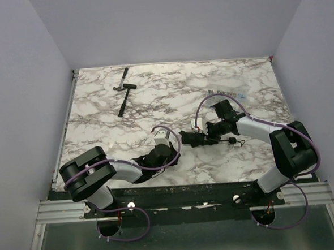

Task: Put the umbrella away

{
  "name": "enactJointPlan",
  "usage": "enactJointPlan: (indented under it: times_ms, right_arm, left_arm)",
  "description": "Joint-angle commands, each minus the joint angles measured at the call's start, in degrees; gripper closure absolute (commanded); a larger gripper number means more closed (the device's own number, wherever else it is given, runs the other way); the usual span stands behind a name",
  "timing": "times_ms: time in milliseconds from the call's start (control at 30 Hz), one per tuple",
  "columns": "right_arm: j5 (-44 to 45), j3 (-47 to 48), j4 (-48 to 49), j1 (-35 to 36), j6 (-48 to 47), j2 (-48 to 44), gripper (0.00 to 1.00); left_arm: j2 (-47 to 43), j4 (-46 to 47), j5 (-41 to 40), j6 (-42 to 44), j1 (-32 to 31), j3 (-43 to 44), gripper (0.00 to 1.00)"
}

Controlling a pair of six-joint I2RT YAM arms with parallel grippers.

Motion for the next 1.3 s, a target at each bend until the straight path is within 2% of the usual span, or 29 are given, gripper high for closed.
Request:
enactJointPlan:
  times_ms: [0,200,467,733,767,1067,1267]
  right_arm:
    - [8.39,-3.83,-7.98,0.42,-0.02,5.17,0.99]
    - [8.45,-3.83,-7.98,0.42,0.03,5.02,0.99]
    - [8.46,-3.83,-8.05,0.44,-0.05,5.32,0.99]
    - [8.33,-3.92,-8.07,0.42,-0.05,4.97,0.99]
    - [8.35,-4.00,-8.09,0.44,-0.14,5.07,0.99]
    - [8.55,-4.06,-8.25,0.44,-0.14,5.34,0.99]
    - [8.23,-4.01,-9.10,0.39,-0.88,5.36,0.99]
  left_arm:
    - [2.74,8.41,12.38,5.37,2.40,-2.61,1.00]
    - [7.10,14.14,18.97,6.47,2.64,1.77,1.00]
    - [10.63,11.17,18.48,6.39,2.63,8.13,1.00]
    - [14.94,-0.24,8.48,1.56,3.66,13.25,1.00]
    - [14.34,-4.43,3.66,-0.86,4.97,13.73,1.00]
    - [10.84,-1.35,4.22,1.24,6.69,11.80,1.00]
    - [3.95,10.51,10.38,5.95,6.68,0.65,1.00]
